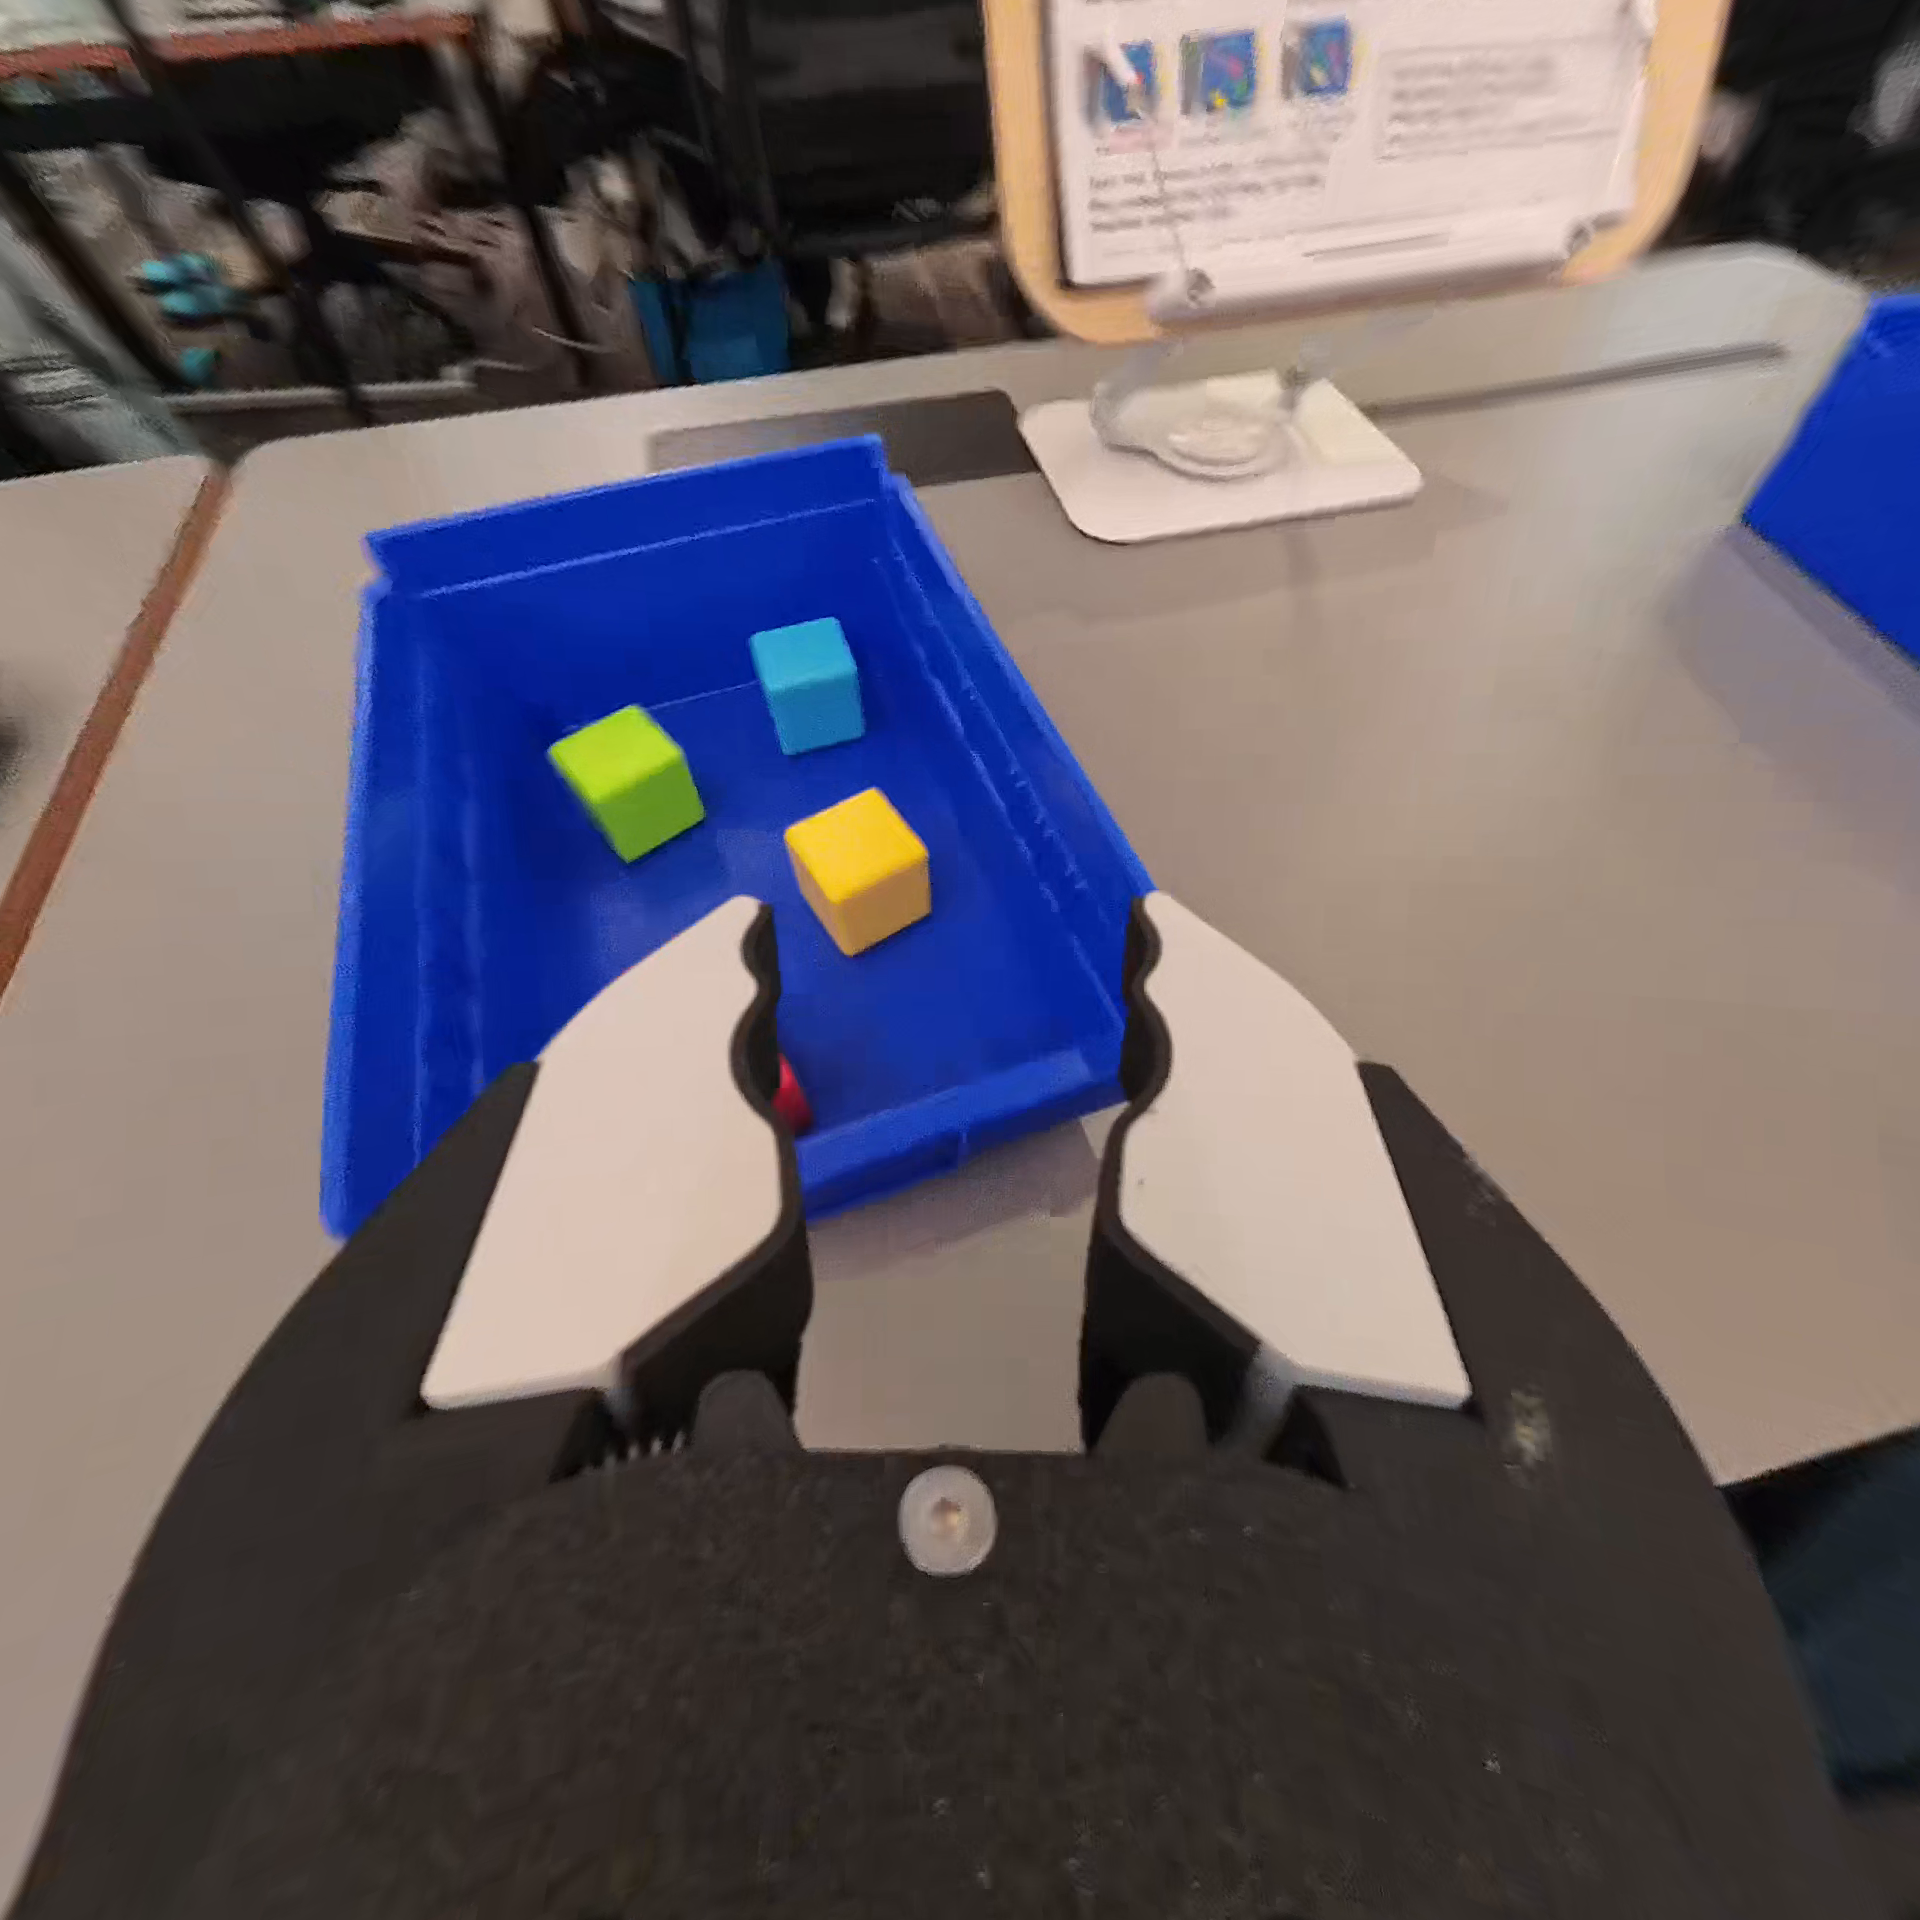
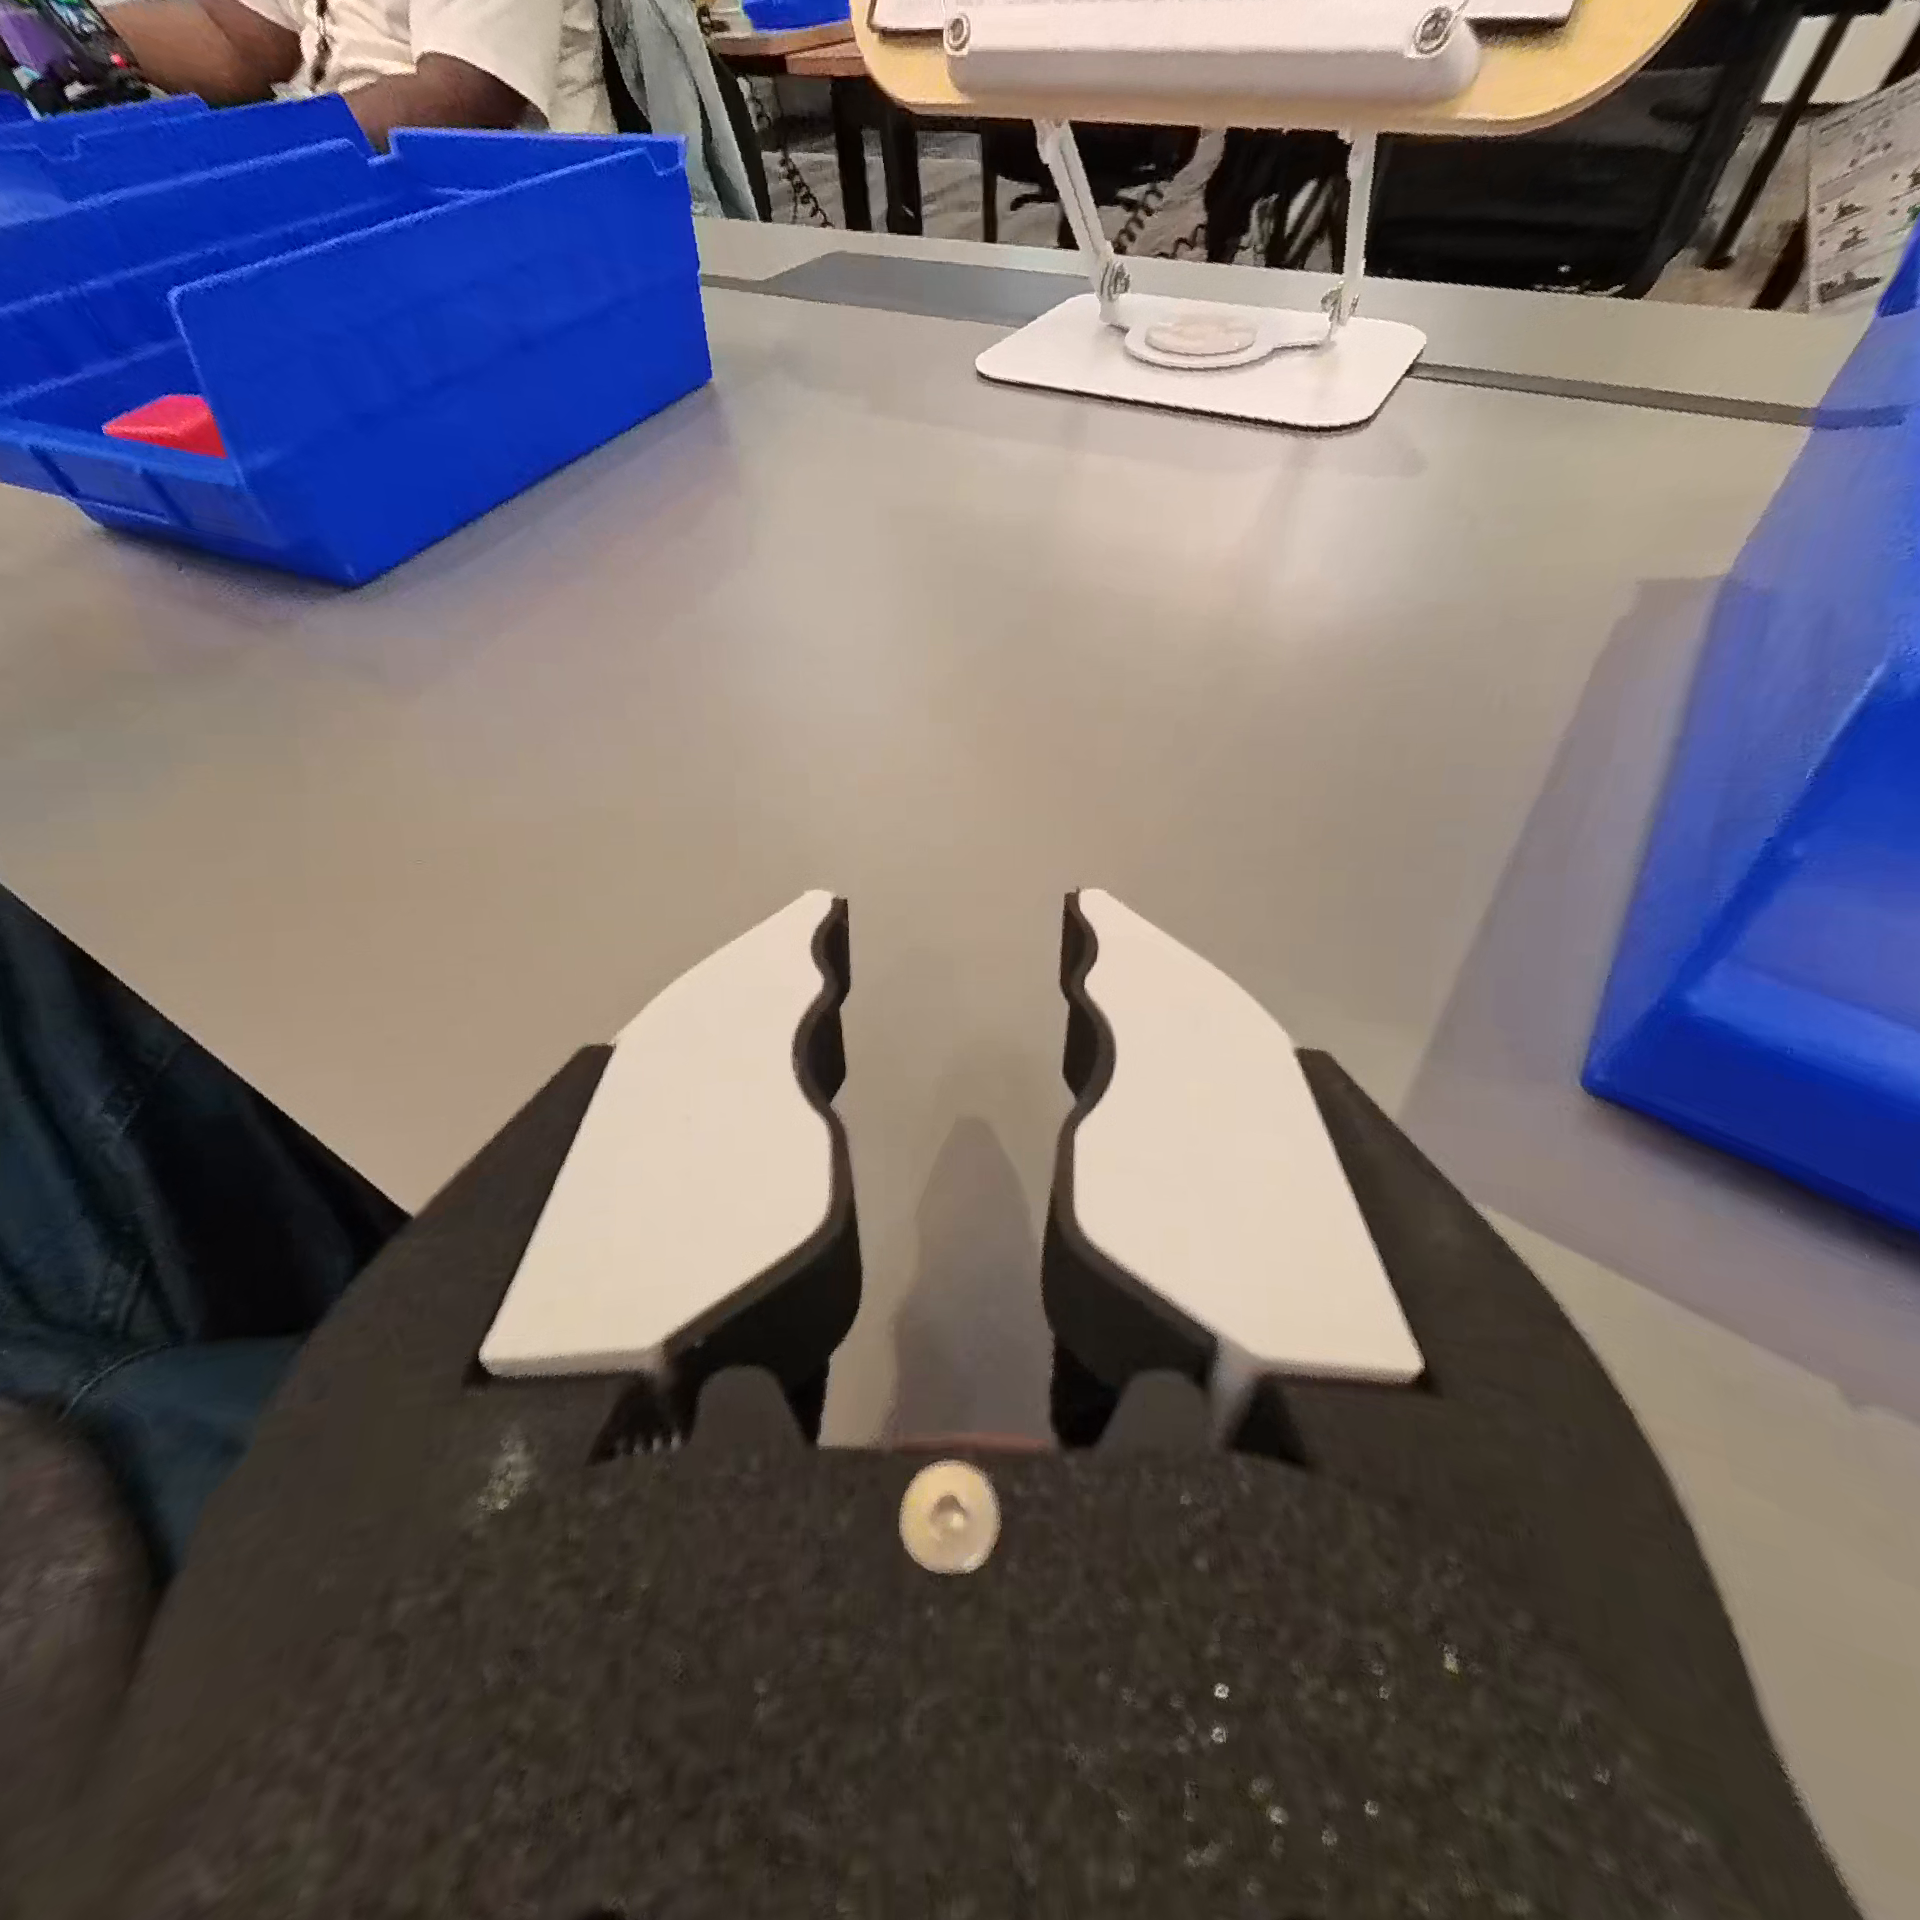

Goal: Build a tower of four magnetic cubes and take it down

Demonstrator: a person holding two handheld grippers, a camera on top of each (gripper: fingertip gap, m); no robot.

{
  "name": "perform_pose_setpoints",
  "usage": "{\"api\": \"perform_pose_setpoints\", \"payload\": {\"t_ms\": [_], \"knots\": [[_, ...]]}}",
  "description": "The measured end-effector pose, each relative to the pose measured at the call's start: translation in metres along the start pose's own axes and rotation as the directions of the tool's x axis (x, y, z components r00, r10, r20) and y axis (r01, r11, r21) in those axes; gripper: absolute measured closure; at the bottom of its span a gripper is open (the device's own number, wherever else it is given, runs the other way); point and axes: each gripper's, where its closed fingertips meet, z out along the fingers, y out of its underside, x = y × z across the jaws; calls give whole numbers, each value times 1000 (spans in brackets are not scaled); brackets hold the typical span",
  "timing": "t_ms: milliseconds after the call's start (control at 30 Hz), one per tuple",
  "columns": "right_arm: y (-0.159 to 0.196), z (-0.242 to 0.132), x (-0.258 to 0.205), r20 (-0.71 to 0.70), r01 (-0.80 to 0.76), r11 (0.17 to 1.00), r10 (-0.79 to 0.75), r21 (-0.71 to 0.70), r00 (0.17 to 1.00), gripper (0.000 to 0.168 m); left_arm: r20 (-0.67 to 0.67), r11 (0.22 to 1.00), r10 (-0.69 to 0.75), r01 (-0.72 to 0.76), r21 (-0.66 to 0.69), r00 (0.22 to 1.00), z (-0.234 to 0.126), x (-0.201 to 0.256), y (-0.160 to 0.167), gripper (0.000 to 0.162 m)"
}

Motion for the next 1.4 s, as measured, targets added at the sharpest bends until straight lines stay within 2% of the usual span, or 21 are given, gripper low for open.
{"api": "perform_pose_setpoints", "payload": {"t_ms": [100, 167, 200, 233, 367, 533, 700, 867, 1033, 1133, 1267, 1333, 1400], "knots": [[-3, -3, 0, 21, -35, 999, 34, 20, 999, 130, -104, 982, 151, -162, -101, 983, 27, -3, -15, 103], [-4, -4, 0, 24, -43, 999, 42, 26, 999, 130, -204, 930, 292, -328, -167, 934, 49, -1, -9, 106], [-4, -4, 1, 23, -44, 999, 44, 29, 999, 130, -259, 897, 337, -392, -206, 905, 60, -1, -2, 101], [-5, -5, 1, 25, -46, 998, 45, 34, 999, 130, -307, 862, 358, -439, -255, 882, 71, -3, 7, 96], [-6, -5, 2, 25, -52, 998, 51, 37, 998, 130, -416, 716, 379, -547, -434, 826, 96, -27, 33, 94], [-3, -3, 1, 36, -49, 999, 48, 24, 998, 130, -484, 626, 471, -666, -406, 738, 129, -35, 41, 102], [-3, -3, 1, 33, -41, 999, 40, 23, 999, 130, -572, 455, 478, -745, -488, 667, 148, -49, 71, 107], [0, 0, 0, 39, -40, 999, 39, 5, 998, 131, -634, 437, 458, -779, -450, 623, 162, -43, 80, 104], [0, 0, -1, 34, -24, 1000, 24, 1, 999, 133, -663, 387, 451, -801, -457, 597, 167, -42, 95, 111], [1, 1, 0, 36, -30, 1000, 30, 2, 999, 133, -635, 439, 483, -794, -420, 603, 163, -37, 72, 112], [1, 1, 0, 40, -40, 999, 40, -1, 998, 134, -569, 590, 553, -768, -249, 609, 142, -6, -7, 112], [1, 1, 0, 38, -42, 999, 42, 0, 998, 134, -567, 601, 586, -780, -175, 579, 127, 22, -40, 112], [1, 1, 0, 41, -40, 999, 40, -1, 998, 134, -571, 557, 634, -821, -130, 521, 118, 53, -60, 112]]}}
